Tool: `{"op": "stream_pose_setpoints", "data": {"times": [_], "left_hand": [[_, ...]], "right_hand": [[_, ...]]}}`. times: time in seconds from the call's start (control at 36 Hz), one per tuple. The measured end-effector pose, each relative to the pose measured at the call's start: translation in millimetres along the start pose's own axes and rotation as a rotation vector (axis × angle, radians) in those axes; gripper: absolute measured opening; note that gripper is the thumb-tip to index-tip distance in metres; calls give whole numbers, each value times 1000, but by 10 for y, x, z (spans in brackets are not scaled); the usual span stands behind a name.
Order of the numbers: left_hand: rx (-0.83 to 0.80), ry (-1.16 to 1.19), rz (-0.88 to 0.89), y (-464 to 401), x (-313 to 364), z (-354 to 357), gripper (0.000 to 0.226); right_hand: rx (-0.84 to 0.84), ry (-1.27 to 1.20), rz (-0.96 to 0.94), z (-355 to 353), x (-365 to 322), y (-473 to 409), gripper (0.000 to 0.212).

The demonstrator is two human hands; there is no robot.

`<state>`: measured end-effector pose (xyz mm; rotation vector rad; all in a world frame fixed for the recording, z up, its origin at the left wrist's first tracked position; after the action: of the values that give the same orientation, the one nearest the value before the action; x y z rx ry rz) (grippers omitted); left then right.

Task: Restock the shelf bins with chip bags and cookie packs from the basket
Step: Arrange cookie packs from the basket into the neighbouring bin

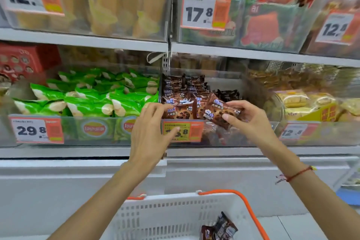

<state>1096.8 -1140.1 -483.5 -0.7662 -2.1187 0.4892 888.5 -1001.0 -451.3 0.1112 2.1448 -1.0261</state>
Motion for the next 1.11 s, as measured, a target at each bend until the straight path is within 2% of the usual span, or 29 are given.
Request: {"op": "stream_pose_setpoints", "data": {"times": [0.06, 0.14, 0.36, 0.42, 0.47, 0.56, 0.64, 0.78, 1.11], "left_hand": [[24, -94, -12, -70, -18, -11, 67], [-12, -158, -64, -136, -38, -11, 76], [-29, -205, -70, -169, -50, -33, 78], [-22, -211, -67, -176, -42, -42, 75], [-23, -239, -56, -176, -37, -48, 74], [-29, -247, -65, -177, -46, -59, 75], [-34, -240, -68, -176, -44, -74, 74], [-42, -256, -77, -180, -31, -77, 73], [-57, -236, -107, -174, -3, -90, 72]], "right_hand": [[-9, 62, -23, -99, 1, -171, 27], [-145, 167, -14, -144, 11, -388, 33], [-441, 384, -80, 143, 81, -634, 25], [-444, 550, -149, 202, 82, -627, 26], [-419, 781, -304, 226, 28, -637, 28], [-488, 936, -431, 285, -68, -664, 31], [-540, 931, -417, 326, -70, -684, 29], [-325, 752, -325, 257, 10, -674, 21], [-446, 709, -193, 384, 60, -600, 23]]}}
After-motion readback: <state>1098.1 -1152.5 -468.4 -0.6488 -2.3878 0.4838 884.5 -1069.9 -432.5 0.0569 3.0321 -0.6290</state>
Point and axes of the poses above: each hand's wrist, its own y-axis away from the middle knuckle, its own z-axis out of the palm, x = y × z, the point moved 1 cm from there along -y, towards the middle knuckle, and after that the axes turned 12 degrees about -z, right-handed, at the moved point
